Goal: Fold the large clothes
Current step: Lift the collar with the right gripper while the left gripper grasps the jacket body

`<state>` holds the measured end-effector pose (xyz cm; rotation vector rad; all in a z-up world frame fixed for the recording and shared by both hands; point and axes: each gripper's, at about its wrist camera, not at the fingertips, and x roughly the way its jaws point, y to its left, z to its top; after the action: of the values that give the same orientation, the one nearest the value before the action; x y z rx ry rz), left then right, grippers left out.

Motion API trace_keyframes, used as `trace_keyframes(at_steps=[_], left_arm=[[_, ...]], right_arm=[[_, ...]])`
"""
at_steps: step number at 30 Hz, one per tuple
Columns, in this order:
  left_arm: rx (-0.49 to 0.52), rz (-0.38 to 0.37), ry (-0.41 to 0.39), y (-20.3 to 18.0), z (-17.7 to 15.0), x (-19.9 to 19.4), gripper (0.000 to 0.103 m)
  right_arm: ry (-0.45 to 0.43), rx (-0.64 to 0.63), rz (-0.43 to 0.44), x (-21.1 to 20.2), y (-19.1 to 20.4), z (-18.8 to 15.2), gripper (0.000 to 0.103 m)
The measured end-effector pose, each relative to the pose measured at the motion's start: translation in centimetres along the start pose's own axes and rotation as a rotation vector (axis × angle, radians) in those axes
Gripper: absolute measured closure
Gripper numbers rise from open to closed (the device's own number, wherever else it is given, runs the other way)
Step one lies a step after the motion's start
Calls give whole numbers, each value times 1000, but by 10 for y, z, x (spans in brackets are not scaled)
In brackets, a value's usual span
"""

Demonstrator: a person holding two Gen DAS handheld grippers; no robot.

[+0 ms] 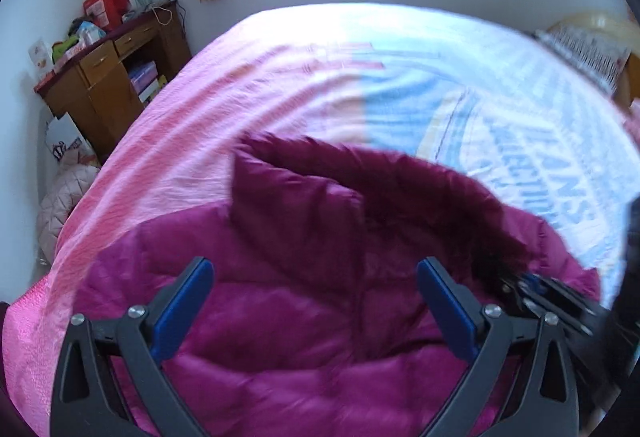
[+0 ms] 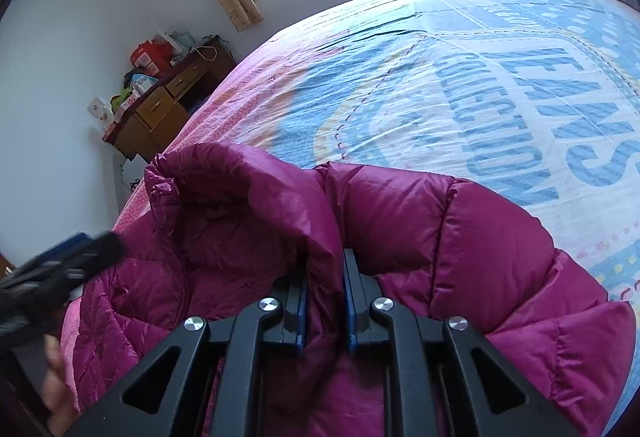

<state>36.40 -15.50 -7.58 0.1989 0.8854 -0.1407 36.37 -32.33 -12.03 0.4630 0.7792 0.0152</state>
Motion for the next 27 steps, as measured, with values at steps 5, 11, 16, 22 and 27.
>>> trace_keyframes(at_steps=[5,11,16,22,27], left_arm=[[6,171,14,-6,19,18,15],[-175,44,35,57,4,9,79],[-318,78,41,105,-32,-7,78],[-418,70,87,138,-62,-6,79],[-360,-34,-54,121,-31,-37,21]], right_arm=[[-3,13,20,-3,-8,-2,88],[-1,20,25,-6,-14,-2,88],[0,20,23,-6,-14,-2,88],[2,21,18,-5,-16,-1,88],[1,21,16,-5,-16,-1,88]])
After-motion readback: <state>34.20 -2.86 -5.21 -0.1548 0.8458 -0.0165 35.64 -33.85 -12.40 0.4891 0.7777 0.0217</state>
